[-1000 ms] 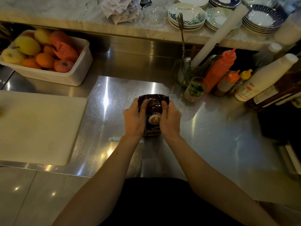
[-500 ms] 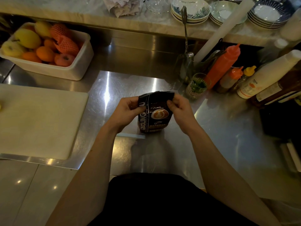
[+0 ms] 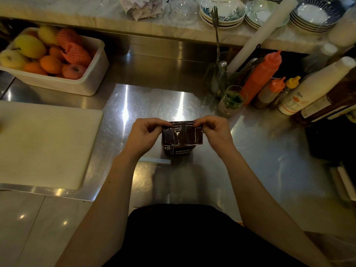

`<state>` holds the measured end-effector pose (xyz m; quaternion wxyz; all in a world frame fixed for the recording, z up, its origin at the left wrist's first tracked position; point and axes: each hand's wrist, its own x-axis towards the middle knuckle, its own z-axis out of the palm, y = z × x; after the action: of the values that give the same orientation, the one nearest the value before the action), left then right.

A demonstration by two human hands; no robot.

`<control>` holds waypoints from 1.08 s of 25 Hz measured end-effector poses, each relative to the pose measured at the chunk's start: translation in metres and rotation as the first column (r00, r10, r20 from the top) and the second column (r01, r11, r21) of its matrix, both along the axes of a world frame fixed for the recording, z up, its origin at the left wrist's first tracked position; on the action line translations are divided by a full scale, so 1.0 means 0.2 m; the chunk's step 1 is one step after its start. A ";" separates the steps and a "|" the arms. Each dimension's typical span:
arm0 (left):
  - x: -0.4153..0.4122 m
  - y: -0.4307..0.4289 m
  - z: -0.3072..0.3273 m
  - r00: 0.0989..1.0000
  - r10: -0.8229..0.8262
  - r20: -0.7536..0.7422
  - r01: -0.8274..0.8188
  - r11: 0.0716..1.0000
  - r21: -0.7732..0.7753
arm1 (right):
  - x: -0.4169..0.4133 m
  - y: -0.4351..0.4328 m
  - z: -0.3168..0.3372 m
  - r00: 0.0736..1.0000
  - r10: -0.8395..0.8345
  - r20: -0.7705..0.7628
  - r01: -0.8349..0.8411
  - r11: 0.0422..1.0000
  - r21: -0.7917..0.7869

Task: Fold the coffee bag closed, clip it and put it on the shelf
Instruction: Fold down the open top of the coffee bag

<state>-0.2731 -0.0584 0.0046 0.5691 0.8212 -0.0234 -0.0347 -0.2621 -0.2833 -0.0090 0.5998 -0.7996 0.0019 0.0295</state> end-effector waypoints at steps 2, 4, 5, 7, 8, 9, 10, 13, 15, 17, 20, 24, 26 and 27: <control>0.00 -0.01 0.00 1.000 0.025 -0.010 -0.025 1.000 0.014 | 0.00 0.00 0.01 0.999 0.032 0.027 -0.031 0.998 -0.049; -0.01 -0.02 0.01 0.999 0.041 -0.011 -0.041 0.999 0.006 | 0.00 -0.01 0.03 0.998 0.048 0.029 -0.046 0.996 -0.082; -0.01 -0.03 0.00 0.999 0.054 0.005 -0.054 0.998 0.024 | 0.00 -0.01 0.04 0.999 0.048 0.017 -0.047 0.995 -0.083; -0.01 -0.06 0.00 0.994 0.089 0.062 -0.095 0.990 0.102 | -0.01 -0.01 0.06 0.998 0.061 0.004 -0.060 0.995 -0.084; -0.01 -0.08 0.00 0.991 0.101 0.087 -0.112 0.985 0.134 | -0.01 0.00 0.07 0.997 0.081 0.014 -0.079 0.992 -0.103; -0.01 -0.09 0.00 0.989 0.103 0.102 -0.118 0.981 0.151 | -0.01 0.02 0.07 0.994 0.107 0.032 -0.101 0.985 -0.142; -0.01 -0.10 0.00 0.989 0.092 0.114 -0.110 0.980 0.163 | -0.01 0.05 0.08 0.991 0.123 0.059 -0.109 0.973 -0.203; -0.01 -0.13 -0.01 0.982 0.005 0.187 -0.050 0.970 0.240 | 0.01 0.12 0.06 0.980 0.090 0.178 -0.020 0.933 -0.360; -0.02 -0.14 -0.01 0.981 -0.009 0.193 -0.040 0.968 0.249 | 0.01 0.16 0.04 0.975 0.089 0.205 0.002 0.915 -0.404; -0.01 -0.14 -0.02 0.984 -0.027 0.177 -0.016 0.971 0.239 | -0.01 0.18 0.02 0.969 0.123 0.215 -0.018 0.900 -0.435; 0.02 -0.12 -0.03 0.980 -0.079 0.180 0.037 0.973 0.229 | -0.01 0.15 0.03 0.940 0.209 0.270 -0.059 0.878 -0.475; 0.11 -0.08 0.00 0.953 -0.251 0.171 0.185 0.926 0.328 | 0.07 0.05 0.08 0.901 0.360 0.243 -0.149 0.782 -0.605; 0.15 -0.06 0.01 0.922 -0.348 0.167 0.267 0.887 0.376 | 0.10 0.02 0.10 0.883 0.416 0.219 -0.174 0.722 -0.670; 0.16 -0.05 0.01 0.914 -0.373 0.158 0.288 0.872 0.396 | 0.11 0.00 0.11 0.868 0.450 0.212 -0.191 0.695 -0.694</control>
<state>-0.2403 -0.0690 0.0072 0.3859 0.8943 -0.2229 -0.0408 -0.2403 -0.2825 0.0130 0.2574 -0.9355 -0.2415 -0.0163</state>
